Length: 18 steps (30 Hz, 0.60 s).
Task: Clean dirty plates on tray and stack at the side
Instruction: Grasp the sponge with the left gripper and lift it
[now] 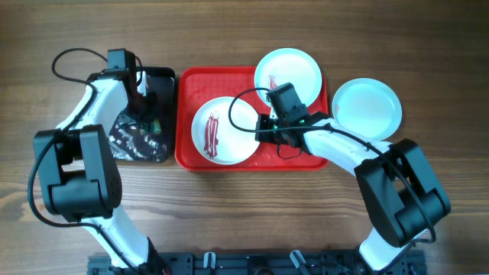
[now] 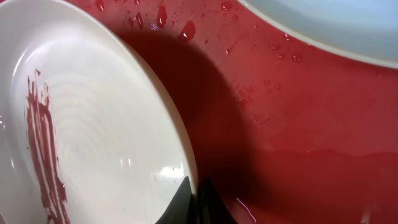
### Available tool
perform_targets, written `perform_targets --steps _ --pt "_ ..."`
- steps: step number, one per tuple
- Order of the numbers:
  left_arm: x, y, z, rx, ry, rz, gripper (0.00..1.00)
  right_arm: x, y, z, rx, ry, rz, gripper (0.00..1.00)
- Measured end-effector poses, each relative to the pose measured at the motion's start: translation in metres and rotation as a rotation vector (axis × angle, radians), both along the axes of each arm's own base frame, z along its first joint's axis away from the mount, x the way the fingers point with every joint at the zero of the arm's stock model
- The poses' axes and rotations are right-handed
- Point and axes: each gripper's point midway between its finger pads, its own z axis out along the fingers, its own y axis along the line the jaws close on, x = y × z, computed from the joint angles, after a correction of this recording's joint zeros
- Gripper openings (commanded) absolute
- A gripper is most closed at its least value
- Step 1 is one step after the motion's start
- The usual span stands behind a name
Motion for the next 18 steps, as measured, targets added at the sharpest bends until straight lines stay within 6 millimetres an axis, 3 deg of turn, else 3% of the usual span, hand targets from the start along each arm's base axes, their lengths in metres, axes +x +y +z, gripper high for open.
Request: perform_targets --steps 5,10,12,18 --pt "0.006 -0.001 0.021 -0.008 -0.031 0.006 0.04 0.000 0.001 0.000 0.004 -0.001 0.002 0.04" --pt "0.022 -0.002 0.077 -0.009 -0.176 0.010 0.04 0.000 0.001 0.001 0.008 0.000 0.004 0.04" --pt "0.023 -0.002 0.088 -0.010 -0.200 0.009 0.04 0.000 0.001 0.001 0.008 0.001 0.004 0.04" --pt "0.019 -0.004 0.088 -0.021 -0.185 0.007 0.04 -0.001 0.002 0.001 0.010 0.002 0.006 0.04"
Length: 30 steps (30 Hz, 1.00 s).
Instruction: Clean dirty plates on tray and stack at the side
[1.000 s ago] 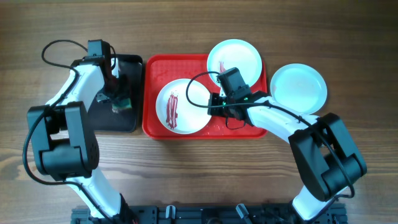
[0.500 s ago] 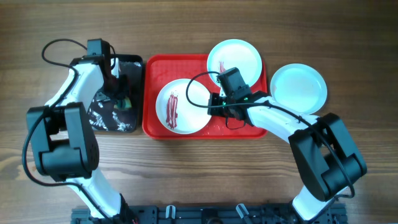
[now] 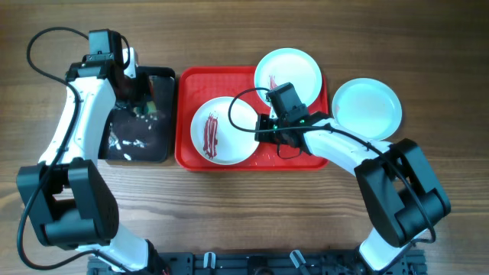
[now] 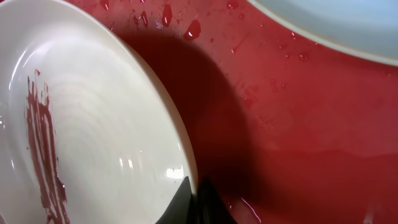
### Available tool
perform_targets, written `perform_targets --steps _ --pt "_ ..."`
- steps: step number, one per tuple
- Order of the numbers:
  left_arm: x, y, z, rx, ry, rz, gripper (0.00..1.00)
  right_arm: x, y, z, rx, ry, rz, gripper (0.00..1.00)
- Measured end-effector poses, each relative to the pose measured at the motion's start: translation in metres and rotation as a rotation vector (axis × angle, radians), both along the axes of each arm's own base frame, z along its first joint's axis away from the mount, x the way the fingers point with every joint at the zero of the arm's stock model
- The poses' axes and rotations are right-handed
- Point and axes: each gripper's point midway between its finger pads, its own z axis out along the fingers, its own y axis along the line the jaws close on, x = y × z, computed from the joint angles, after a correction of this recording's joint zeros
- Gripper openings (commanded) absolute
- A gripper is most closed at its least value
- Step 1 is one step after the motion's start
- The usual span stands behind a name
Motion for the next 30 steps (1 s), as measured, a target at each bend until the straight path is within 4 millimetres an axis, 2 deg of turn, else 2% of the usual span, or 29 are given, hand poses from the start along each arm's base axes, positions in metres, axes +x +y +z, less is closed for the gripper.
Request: perform_targets --steps 6,10,15,20,22,30 --pt "-0.002 -0.002 -0.001 -0.013 0.007 -0.004 0.04 0.000 0.000 0.000 0.000 0.000 0.000 0.04" --pt "-0.002 -0.014 0.000 -0.065 0.007 -0.028 0.04 -0.001 0.002 0.001 0.009 0.005 0.005 0.04" --pt "-0.003 -0.050 0.002 -0.121 0.006 -0.107 0.04 -0.002 0.003 0.001 0.017 0.009 0.010 0.04" --pt "0.001 -0.100 0.001 -0.150 -0.031 -0.206 0.04 -0.002 0.003 0.001 0.018 0.009 0.011 0.04" --pt "-0.003 -0.113 -0.007 -0.164 -0.029 -0.214 0.04 -0.002 0.003 0.001 0.018 0.008 0.011 0.04" --pt "-0.038 -0.152 -0.063 -0.174 0.099 -0.265 0.04 -0.001 0.004 0.002 0.022 0.002 0.011 0.04"
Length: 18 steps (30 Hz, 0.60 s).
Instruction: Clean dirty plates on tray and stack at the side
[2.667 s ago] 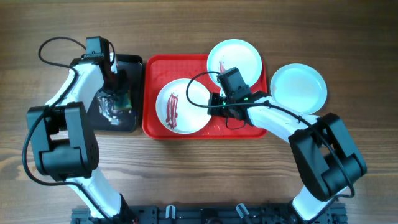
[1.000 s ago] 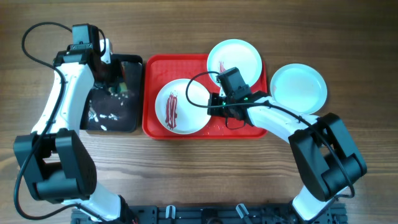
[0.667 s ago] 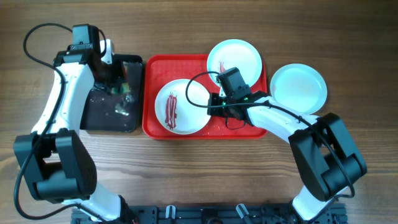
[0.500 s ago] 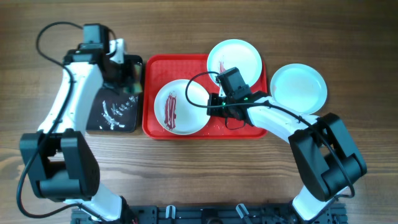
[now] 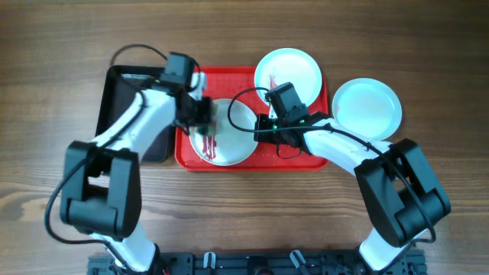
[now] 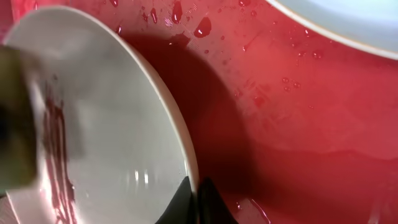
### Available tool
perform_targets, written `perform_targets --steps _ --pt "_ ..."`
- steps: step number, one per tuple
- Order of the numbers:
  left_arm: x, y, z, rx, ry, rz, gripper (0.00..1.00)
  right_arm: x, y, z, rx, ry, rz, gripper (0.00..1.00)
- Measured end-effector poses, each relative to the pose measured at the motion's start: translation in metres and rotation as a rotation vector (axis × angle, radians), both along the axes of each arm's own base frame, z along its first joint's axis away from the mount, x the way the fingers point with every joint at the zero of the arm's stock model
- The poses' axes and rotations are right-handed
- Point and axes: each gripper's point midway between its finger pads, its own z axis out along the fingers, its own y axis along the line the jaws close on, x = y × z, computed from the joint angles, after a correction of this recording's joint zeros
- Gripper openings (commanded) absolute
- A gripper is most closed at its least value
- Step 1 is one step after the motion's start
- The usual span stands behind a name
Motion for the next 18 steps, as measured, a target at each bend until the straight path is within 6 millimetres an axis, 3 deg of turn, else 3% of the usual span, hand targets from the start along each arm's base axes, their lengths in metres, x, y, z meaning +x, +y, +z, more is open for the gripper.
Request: perform_targets --steps 4,8,18 --pt "-0.014 -0.016 -0.014 0.010 0.022 -0.032 0.04 0.001 0.000 0.000 0.001 -0.002 0.000 0.04" --pt "-0.024 -0.016 -0.028 0.026 0.048 -0.014 0.04 -0.001 0.000 -0.001 -0.003 0.004 0.001 0.04" --pt "-0.029 -0.018 -0.031 -0.004 0.068 0.003 0.04 -0.003 0.001 -0.003 0.006 0.018 0.006 0.04"
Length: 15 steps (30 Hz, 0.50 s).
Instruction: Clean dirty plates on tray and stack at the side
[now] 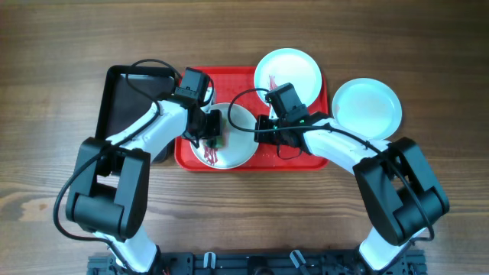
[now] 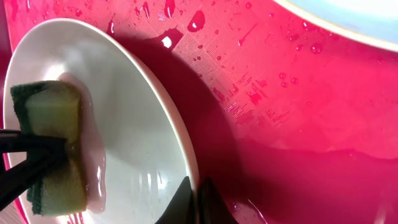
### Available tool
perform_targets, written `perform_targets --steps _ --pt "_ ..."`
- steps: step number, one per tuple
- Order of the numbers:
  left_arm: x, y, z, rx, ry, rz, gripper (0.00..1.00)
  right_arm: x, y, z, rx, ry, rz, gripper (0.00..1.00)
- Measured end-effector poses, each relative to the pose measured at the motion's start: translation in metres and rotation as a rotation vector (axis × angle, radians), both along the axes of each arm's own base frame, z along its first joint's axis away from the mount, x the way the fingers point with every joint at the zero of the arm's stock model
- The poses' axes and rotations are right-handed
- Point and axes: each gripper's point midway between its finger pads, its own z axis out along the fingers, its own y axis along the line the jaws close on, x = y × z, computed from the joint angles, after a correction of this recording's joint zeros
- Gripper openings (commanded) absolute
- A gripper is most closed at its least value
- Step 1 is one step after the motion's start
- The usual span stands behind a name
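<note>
A white plate [image 1: 237,137] smeared with red lies tilted in the red tray [image 1: 298,156]. My right gripper [image 1: 263,126] is shut on the plate's right rim; in the right wrist view its fingertips [image 2: 198,198] pinch that rim of the plate [image 2: 130,149]. My left gripper [image 1: 212,131] is shut on a yellow and green sponge [image 2: 53,143] that presses on the plate's stained left half. A second white plate [image 1: 288,72] with a red mark sits at the tray's back right. A clean plate [image 1: 367,107] rests on the table right of the tray.
A black tray [image 1: 126,95] stands left of the red tray on the wooden table [image 1: 244,221]. Water drops spot the red tray's floor [image 2: 273,81]. Both arms' cables loop over the trays.
My left gripper has shifted slightly right over the plate, and the sponge now sits flat on the red smear. A wet pinkish streak spreads beside it. My right gripper has not moved.
My left gripper was over the black tray at the left while my right gripper held the stained plate's rim. Then the left arm was further back over that tray. Later it was over the plate with the sponge, and now the sponge rests on the stain.
</note>
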Motion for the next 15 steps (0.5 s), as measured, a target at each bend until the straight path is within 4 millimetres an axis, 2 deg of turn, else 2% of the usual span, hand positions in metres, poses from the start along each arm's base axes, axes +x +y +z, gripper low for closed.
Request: perform_targets --steps 4,11,15 --pt "-0.006 -0.006 0.001 -0.064 0.023 -0.050 0.04 0.000 0.000 0.000 0.001 0.000 0.000 0.04" --pt "-0.049 -0.020 0.001 -0.164 0.162 -0.191 0.04 -0.002 0.002 -0.003 0.012 0.013 0.008 0.04" --pt "-0.052 -0.019 0.000 -0.172 0.165 -0.217 0.04 -0.002 0.003 -0.002 0.018 0.015 0.012 0.04"
